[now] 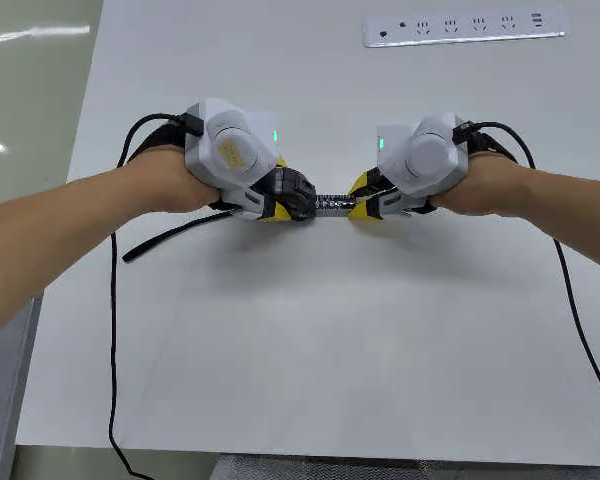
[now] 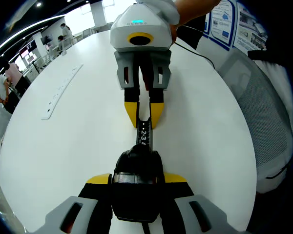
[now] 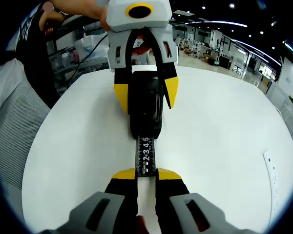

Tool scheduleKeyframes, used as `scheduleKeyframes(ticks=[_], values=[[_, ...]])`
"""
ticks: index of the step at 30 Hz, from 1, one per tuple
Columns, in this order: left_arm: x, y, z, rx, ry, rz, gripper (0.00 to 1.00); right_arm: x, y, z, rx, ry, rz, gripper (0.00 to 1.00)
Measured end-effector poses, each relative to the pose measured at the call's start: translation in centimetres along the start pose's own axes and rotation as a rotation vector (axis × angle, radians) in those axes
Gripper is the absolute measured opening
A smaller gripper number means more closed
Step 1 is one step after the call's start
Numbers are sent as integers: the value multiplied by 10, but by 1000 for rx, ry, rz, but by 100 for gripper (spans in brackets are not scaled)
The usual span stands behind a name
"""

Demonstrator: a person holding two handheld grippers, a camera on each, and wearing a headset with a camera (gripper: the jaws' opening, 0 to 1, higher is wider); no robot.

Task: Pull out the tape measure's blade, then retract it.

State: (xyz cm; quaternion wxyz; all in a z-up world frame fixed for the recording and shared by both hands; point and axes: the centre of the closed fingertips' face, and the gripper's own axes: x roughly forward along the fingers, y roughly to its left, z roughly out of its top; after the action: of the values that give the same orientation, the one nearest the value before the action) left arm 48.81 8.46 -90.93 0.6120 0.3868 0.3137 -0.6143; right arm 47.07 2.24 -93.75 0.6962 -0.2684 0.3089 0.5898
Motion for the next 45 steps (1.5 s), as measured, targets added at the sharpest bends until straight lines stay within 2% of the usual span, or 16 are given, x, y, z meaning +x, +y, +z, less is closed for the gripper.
scheduleKeyframes(ticks=[24,45], values=[[0,0,1,1,13,-3,35,-26,1,-25,42,14,-22,12],[1,1,3,6,22,-9,34,-44,-1,-47,47,29,-21,12]])
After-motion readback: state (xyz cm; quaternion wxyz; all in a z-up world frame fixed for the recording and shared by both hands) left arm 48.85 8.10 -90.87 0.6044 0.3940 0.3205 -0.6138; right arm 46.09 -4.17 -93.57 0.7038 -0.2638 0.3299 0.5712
